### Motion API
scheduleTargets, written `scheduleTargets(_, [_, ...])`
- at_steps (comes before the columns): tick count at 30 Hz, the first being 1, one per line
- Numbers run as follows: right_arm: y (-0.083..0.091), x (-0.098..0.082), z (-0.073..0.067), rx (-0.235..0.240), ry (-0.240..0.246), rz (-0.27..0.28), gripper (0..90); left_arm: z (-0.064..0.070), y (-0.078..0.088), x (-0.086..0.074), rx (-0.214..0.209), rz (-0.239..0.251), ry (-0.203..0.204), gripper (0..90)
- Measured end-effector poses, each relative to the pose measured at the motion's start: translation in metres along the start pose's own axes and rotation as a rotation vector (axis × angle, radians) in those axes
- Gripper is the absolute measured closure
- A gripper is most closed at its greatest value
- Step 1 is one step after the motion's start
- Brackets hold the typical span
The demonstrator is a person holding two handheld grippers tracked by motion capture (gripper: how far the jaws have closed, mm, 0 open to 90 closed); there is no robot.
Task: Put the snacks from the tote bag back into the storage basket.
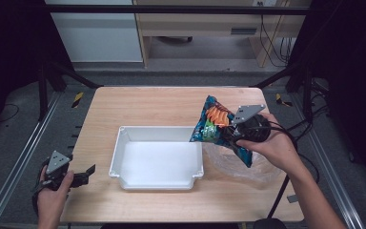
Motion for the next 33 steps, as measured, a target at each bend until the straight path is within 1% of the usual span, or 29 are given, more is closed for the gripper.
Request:
scheduleTargets(4, [-0.001, 0.006, -0.004, 0.013, 0.010, 0.011, 39.3, 0.000, 0.000, 0.000, 0.000, 0.001, -0.006, 2.8])
scheduleTargets(8, [-0.005, 0.009, -0.004, 0.018, 0.015, 0.008, 39.3, 0.001, 0.000, 0.000, 0.000, -0.004, -0.011, 2.8])
scheduleTargets(10, [-0.005, 0.011, -0.005, 0.020, 0.008, 0.014, 39.3, 0.000, 0.000, 0.000, 0.002, 0.001, -0.006, 2.9])
scheduleTargets(13, [-0.006, 0.013, -0.006, 0.025, 0.013, 0.021, 39.3, -0.001, 0.001, 0.001, 0.011, 0.009, 0.004, 2.7])
scheduleTargets(17, [-0.008, 0.017, -0.009, 0.023, 0.011, 0.022, 39.3, -0.001, 0.002, 0.000, 0.018, 0.005, 0.007, 3.0])
scheduleTargets(24, [-0.010, 0.025, -0.021, 0.040, 0.038, 0.018, 39.3, -0.001, 0.002, 0.001, 0.020, 0.013, 0.013, 3.1])
scheduleTargets(29, [-0.012, 0.033, -0.031, 0.053, 0.063, 0.025, 39.3, -0.001, 0.002, 0.001, 0.022, 0.008, 0.011, 3.1])
scheduleTargets(33, [-0.013, 0.039, -0.039, 0.065, 0.083, 0.021, 39.3, -0.001, 0.003, 0.002, 0.024, 0.019, 0.019, 3.1])
Point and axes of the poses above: each handheld gripper's, and its own axes: y roughly backward along the jaws, x roughly out of its top, z roughly to its right, the point moved 1 cm from there along -y, roughly forward along the jaws, and after that the axes turned 7 degrees about -y, right-handed, at the moved point
